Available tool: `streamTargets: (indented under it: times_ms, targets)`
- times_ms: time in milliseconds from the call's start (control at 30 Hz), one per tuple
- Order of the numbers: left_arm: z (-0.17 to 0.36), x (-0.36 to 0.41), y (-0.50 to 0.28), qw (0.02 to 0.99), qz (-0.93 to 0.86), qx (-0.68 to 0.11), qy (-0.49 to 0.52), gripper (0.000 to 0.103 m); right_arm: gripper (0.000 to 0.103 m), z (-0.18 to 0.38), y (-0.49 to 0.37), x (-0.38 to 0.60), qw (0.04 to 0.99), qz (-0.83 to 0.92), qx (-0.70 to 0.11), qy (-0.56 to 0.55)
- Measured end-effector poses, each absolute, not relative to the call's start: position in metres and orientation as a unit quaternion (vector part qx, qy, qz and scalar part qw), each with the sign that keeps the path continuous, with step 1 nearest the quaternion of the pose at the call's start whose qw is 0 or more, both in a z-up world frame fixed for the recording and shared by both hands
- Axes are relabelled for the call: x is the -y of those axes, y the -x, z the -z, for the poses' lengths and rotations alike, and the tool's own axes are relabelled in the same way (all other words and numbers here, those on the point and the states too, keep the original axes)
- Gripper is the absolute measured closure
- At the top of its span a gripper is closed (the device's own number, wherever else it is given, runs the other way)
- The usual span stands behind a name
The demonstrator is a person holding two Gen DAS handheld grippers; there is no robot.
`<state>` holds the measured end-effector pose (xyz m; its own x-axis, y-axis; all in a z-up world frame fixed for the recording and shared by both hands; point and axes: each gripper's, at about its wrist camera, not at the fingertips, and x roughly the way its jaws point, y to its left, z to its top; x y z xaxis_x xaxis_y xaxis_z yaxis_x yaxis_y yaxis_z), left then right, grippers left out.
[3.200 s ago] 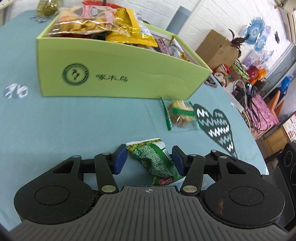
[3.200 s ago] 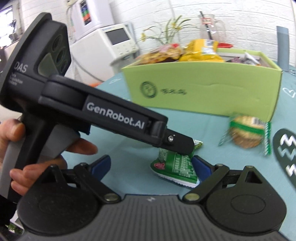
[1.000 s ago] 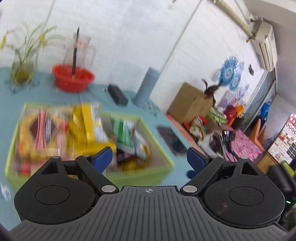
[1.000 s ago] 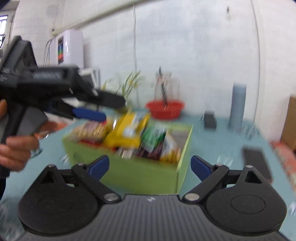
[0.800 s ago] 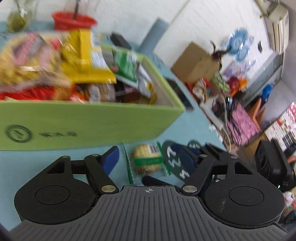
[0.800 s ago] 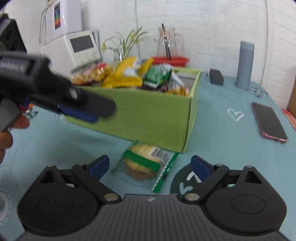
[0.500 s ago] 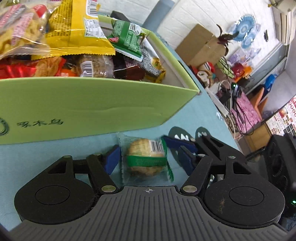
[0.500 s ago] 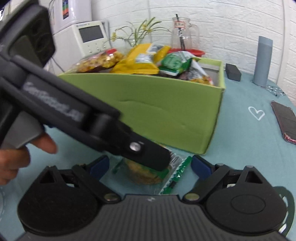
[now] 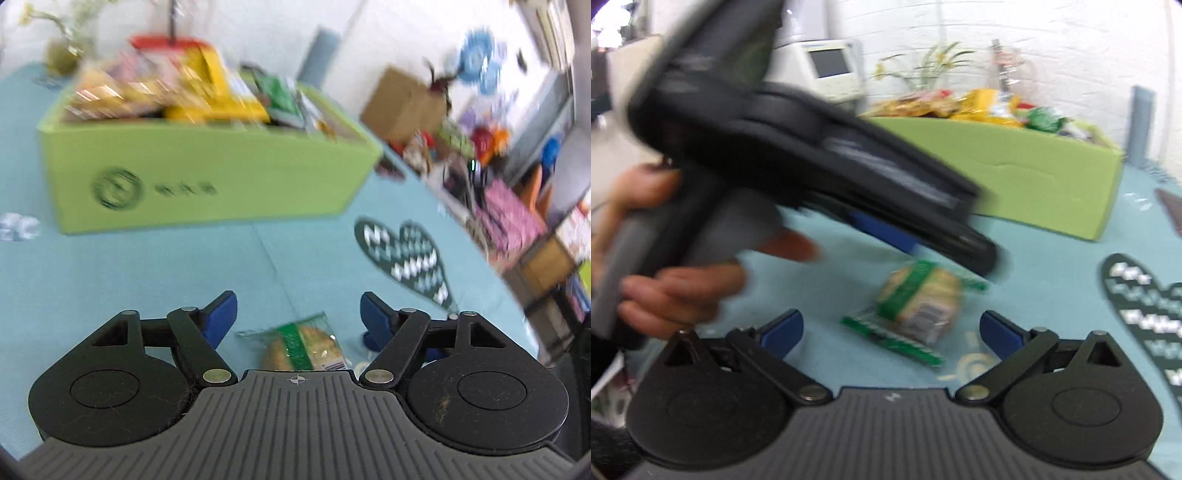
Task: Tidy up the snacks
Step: 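Reach the left gripper to the round biscuit packet with green band, then close the left gripper on the biscuit packet and lift it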
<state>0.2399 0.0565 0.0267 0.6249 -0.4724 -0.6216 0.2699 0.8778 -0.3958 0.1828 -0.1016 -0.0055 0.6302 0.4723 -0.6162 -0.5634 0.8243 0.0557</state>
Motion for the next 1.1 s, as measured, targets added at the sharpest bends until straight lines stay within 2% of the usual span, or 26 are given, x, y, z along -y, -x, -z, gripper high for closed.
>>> streamTargets:
  times_ms: [33,100,200,300,533,567,600,633,667,867,1100]
  targets:
    - [-0.030,-0.064,-0.234,0.893,0.205,-0.374,0.145,0.032,0.002,0.003,-0.182,0.103,0.904,-0.280,-0.317,0.063]
    - [-0.031,-0.076,-0.227,0.889,0.196,-0.378,0.166,0.033,0.002,0.003,-0.182,0.102,0.907,-0.274,-0.316,0.050]
    - [-0.020,-0.075,-0.227,0.876,0.202,-0.402,0.171,0.038,0.002,0.010,-0.181,0.091,0.906,-0.271,-0.321,0.057]
    - [-0.009,-0.072,-0.228,0.864,0.207,-0.425,0.170,0.048,0.003,0.012,-0.178,0.083,0.902,-0.275,-0.324,0.076]
    - [-0.004,-0.063,-0.229,0.861,0.219,-0.427,0.167,0.049,0.004,0.017,-0.188,0.082,0.904,-0.260,-0.325,0.092]
    - [-0.003,-0.062,-0.229,0.862,0.220,-0.426,0.164,0.053,0.011,0.018,-0.190,0.085,0.904,-0.264,-0.326,0.089]
    - [-0.003,-0.061,-0.228,0.864,0.219,-0.425,0.160,0.060,0.033,0.018,-0.189,0.086,0.906,-0.269,-0.315,0.087]
    - [-0.002,-0.059,-0.227,0.864,0.219,-0.426,0.155,0.078,0.033,0.019,-0.189,0.087,0.904,-0.276,-0.317,0.082]
    - [-0.001,-0.057,-0.225,0.870,0.208,-0.421,0.148,0.084,0.033,0.020,-0.190,0.086,0.904,-0.277,-0.316,0.082]
    - [-0.013,-0.050,-0.230,0.873,0.199,-0.416,0.156,0.087,0.033,0.011,-0.192,0.098,0.908,-0.275,-0.310,0.059]
    - [-0.067,-0.036,-0.269,0.890,0.209,-0.372,0.161,0.085,0.032,-0.027,-0.218,0.108,0.933,-0.254,-0.240,0.085]
